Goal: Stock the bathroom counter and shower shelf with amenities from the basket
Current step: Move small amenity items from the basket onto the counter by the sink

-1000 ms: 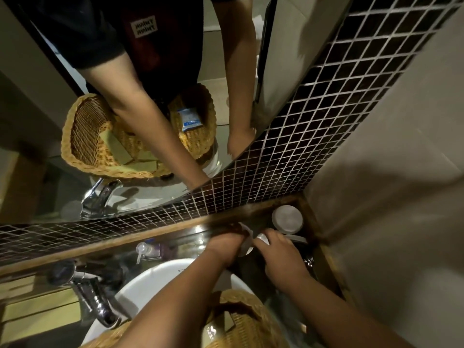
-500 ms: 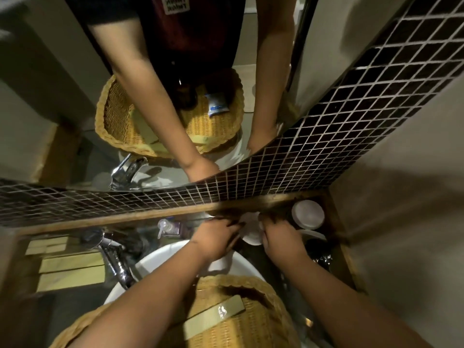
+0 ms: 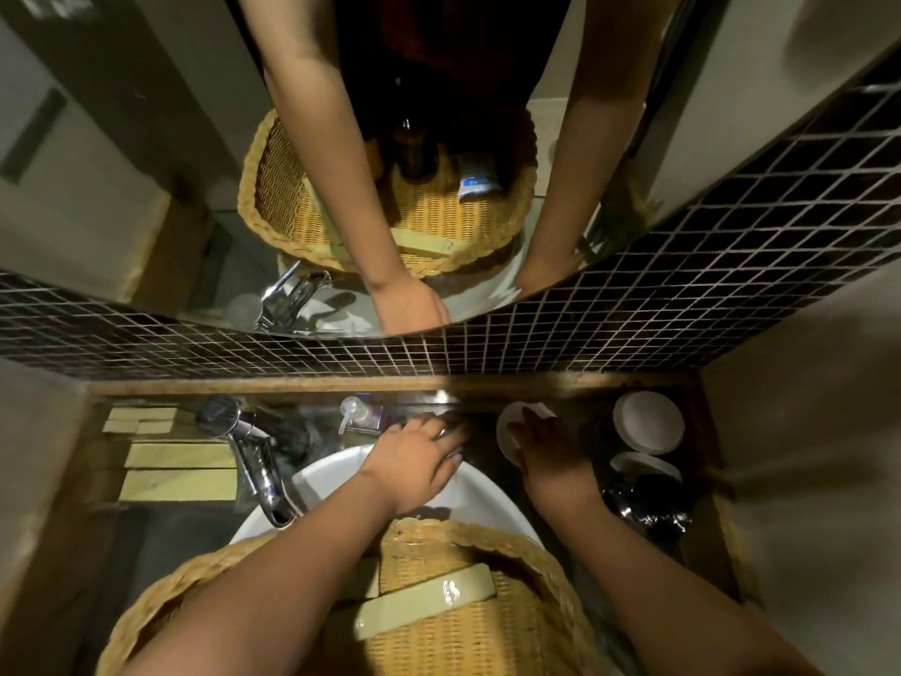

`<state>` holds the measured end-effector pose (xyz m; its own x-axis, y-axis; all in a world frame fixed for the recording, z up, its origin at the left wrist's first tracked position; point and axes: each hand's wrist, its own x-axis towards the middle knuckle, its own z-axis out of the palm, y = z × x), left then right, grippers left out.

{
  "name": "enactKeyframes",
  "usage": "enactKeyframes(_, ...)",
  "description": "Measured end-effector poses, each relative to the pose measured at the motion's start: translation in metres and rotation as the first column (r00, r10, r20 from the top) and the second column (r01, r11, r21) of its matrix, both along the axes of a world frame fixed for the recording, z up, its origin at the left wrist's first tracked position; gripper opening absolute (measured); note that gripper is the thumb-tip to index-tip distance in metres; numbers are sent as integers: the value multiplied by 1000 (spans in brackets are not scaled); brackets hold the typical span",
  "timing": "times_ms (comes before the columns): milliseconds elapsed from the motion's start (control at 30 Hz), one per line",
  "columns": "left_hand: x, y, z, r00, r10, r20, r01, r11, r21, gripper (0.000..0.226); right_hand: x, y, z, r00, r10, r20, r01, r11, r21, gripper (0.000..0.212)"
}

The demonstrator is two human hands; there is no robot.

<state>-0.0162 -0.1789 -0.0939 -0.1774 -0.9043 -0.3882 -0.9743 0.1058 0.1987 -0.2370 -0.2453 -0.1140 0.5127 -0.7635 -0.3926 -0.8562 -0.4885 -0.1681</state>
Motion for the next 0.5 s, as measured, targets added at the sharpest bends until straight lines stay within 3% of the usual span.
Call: enactKeyframes(500, -3, 0, 4, 999, 14, 39, -15, 999, 41, 51, -1, -2, 5, 999, -31, -21, 31, 999, 17, 61)
